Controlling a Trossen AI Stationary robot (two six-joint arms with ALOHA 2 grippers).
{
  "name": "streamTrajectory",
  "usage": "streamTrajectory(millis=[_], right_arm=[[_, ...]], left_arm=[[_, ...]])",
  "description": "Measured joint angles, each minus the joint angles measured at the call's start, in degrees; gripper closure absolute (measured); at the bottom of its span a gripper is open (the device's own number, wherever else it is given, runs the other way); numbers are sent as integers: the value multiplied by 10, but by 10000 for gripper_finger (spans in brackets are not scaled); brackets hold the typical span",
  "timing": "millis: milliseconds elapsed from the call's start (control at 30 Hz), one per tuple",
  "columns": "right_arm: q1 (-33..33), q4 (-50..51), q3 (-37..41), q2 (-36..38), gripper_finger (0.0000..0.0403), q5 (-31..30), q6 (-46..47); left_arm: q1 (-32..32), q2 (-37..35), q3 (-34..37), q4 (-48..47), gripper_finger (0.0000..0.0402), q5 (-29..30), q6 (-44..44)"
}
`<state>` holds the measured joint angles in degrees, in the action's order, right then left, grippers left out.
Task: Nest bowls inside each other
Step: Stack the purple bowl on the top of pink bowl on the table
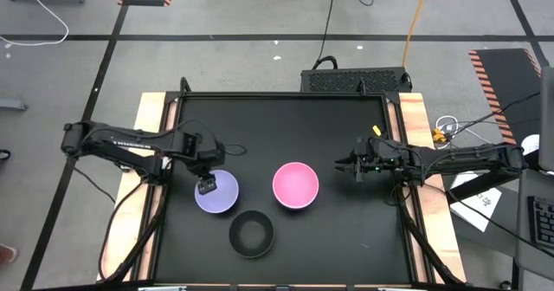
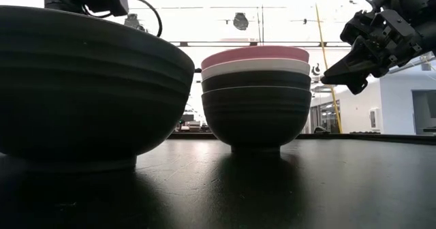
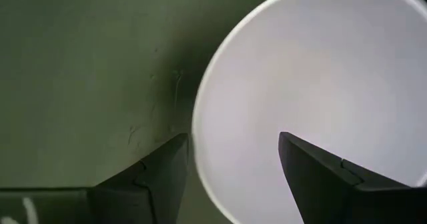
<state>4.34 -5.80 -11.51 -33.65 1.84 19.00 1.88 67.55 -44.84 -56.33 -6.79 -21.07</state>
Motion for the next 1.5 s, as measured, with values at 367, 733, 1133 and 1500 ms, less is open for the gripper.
streamTrajectory(millis=[367, 733, 1133, 1500], right_arm=[[0, -1, 0, 0, 307, 2, 2], [0, -4, 0, 0, 307, 2, 1], [0, -4, 0, 0, 307, 2, -1], [0, 1, 0, 0, 307, 2, -4]], left_arm=[[23, 8, 41, 29, 172, 9, 10], [50, 8, 41, 31, 386, 5, 66], [75, 5, 40, 73, 395, -7, 115], [79, 5, -52, 100, 395, -1, 174]])
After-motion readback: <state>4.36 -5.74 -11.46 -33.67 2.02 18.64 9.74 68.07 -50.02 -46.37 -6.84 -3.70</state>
